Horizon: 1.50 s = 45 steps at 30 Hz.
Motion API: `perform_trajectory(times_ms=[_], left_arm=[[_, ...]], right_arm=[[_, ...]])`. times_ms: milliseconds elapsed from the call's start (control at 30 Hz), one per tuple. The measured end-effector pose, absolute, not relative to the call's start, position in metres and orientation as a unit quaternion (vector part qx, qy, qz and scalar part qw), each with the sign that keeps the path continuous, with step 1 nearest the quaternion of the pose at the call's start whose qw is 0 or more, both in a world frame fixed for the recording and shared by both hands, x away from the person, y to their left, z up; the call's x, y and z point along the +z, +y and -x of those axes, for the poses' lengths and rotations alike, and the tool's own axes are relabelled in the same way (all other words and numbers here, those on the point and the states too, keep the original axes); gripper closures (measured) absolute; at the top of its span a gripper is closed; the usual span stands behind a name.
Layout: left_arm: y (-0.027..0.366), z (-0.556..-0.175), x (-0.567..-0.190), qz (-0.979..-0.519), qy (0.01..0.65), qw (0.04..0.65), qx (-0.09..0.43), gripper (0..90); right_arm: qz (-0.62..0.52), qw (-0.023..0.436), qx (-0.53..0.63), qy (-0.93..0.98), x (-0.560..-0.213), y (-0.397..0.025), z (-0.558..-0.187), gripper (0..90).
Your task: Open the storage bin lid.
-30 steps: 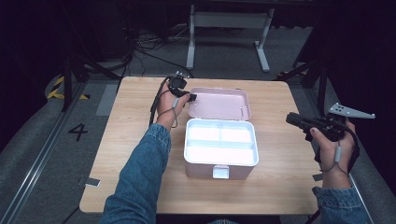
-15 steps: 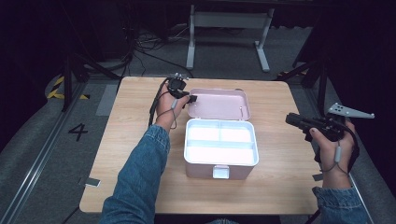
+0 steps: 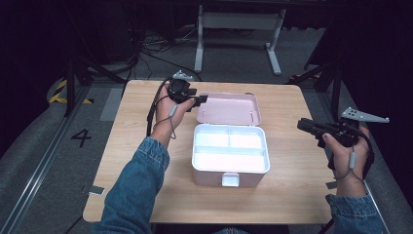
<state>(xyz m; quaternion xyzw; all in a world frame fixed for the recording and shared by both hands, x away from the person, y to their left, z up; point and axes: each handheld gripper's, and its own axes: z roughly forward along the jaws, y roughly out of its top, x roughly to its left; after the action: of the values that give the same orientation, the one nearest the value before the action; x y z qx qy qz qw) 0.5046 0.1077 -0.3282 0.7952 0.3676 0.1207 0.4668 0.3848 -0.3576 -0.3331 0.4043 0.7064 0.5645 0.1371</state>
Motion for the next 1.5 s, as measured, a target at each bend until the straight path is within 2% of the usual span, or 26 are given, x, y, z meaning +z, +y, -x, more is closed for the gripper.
perform_trajectory(times_ms=[333, 600, 767, 867, 1100, 1300, 1500], left_arm=[[0.135, -0.436, -0.278, -0.808, 0.308, 0.477, 0.158, 38.6], [0.163, -0.400, -0.275, -0.819, 0.314, 0.442, 0.186, 34.1], [0.187, -0.377, -0.282, -0.822, 0.340, 0.410, 0.204, 32.2], [0.193, -0.372, -0.289, -0.819, 0.350, 0.413, 0.191, 32.0], [0.196, -0.367, -0.315, -0.838, 0.365, 0.374, 0.154, 31.0], [0.206, -0.370, -0.327, -0.835, 0.391, 0.349, 0.166, 31.0], [0.217, -0.371, -0.348, -0.841, 0.410, 0.316, 0.154, 31.1]], right_arm=[[-0.390, 0.118, 0.565, 0.718, -0.319, -0.353, -0.402, 69.4], [-0.388, 0.108, 0.528, 0.748, -0.319, -0.346, -0.412, 64.5], [-0.392, 0.103, 0.509, 0.759, -0.321, -0.345, -0.413, 61.8], [-0.394, 0.101, 0.501, 0.764, -0.323, -0.346, -0.413, 61.1], [-0.405, 0.096, 0.467, 0.780, -0.331, -0.348, -0.413, 57.0], [-0.412, 0.094, 0.450, 0.787, -0.336, -0.350, -0.412, 55.2], [-0.416, 0.090, 0.441, 0.790, -0.345, -0.349, -0.410, 53.5]])
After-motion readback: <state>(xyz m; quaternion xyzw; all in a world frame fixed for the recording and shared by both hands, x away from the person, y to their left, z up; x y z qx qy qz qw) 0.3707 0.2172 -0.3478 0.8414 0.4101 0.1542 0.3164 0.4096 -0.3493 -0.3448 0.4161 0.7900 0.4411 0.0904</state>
